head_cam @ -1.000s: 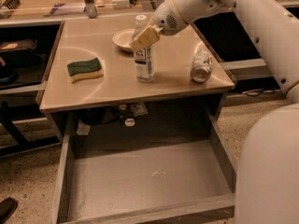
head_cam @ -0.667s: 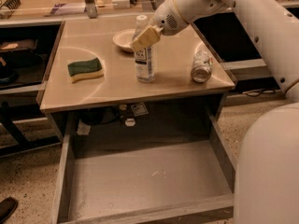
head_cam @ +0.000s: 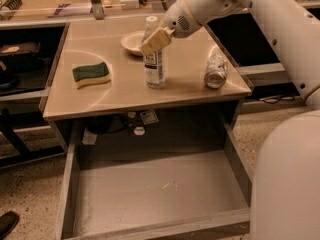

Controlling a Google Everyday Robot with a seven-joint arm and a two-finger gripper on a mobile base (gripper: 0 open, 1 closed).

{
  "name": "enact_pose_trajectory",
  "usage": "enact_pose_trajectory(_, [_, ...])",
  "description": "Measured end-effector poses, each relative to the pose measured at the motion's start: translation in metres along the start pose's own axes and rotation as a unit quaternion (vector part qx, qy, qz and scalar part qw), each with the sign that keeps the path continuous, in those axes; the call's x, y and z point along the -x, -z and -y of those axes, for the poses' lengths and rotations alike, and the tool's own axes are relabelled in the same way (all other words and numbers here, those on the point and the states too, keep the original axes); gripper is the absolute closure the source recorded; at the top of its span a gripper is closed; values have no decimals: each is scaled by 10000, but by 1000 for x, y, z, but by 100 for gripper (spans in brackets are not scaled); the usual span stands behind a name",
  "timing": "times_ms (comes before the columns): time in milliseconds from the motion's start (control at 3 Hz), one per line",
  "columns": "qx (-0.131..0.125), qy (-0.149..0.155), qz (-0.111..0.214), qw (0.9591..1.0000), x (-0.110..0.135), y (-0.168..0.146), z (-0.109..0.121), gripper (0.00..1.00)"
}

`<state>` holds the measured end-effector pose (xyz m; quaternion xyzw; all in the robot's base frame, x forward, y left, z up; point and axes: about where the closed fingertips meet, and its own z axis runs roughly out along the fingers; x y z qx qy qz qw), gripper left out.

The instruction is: Pick blue plastic bottle from top drawer and place on counter

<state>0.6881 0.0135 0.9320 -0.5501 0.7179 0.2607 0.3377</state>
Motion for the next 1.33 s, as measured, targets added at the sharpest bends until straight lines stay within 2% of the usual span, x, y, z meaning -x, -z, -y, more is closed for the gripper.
enact_pose_trajectory(667, [0, 0, 0, 10000, 0, 0, 0, 11])
enact_pose_trajectory(1000, [1, 0, 0, 10000, 0, 0, 0, 0])
enact_pose_trajectory(1333, [1, 0, 0, 10000, 0, 0, 0, 0])
